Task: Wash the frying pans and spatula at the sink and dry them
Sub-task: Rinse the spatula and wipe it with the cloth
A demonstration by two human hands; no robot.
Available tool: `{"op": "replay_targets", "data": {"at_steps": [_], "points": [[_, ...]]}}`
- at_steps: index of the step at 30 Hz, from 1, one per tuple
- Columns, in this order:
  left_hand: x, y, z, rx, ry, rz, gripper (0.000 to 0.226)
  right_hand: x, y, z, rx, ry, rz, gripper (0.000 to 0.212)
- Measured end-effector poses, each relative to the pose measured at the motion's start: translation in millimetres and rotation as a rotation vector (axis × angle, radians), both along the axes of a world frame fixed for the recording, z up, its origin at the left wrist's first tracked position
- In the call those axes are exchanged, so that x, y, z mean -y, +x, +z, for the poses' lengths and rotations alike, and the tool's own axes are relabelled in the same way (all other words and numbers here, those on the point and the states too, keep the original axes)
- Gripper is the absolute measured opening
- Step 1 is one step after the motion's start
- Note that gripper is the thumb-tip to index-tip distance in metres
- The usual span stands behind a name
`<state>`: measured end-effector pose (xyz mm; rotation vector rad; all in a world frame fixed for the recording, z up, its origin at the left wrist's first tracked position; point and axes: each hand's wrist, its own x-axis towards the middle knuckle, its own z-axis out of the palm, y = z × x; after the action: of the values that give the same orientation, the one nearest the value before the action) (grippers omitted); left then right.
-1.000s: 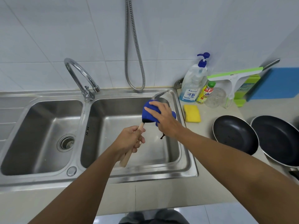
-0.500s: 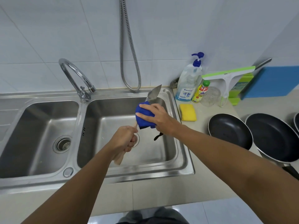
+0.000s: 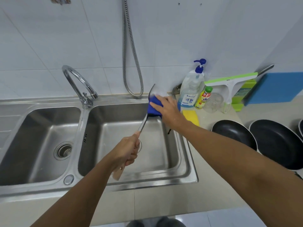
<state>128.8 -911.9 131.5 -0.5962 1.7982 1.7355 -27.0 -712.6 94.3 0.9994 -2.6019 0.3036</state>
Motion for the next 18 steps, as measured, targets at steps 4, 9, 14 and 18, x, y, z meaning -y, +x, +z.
{"op": "replay_targets", "data": {"at_steps": [4, 9, 14, 18], "points": [[3.3, 0.8, 6.9, 0.023, 0.056, -0.038, 0.052, -12.3, -31.6, 28.1, 0.025, -0.058, -0.234, 0.073], [3.0, 0.1, 8.9, -0.015, 0.048, -0.054, 0.051, -10.9, -37.1, 31.0, 0.035, -0.031, 0.001, 0.067], [9.5, 4.2, 2.8, -0.024, 0.030, -0.075, 0.053, -27.7, -30.2, 9.3, 0.019, 0.031, 0.142, 0.070], [15.2, 7.9, 1.0, -0.022, 0.056, -0.077, 0.054, -32.8, -27.0, -0.3, -0.018, -0.188, -0.064, 0.066]]}}
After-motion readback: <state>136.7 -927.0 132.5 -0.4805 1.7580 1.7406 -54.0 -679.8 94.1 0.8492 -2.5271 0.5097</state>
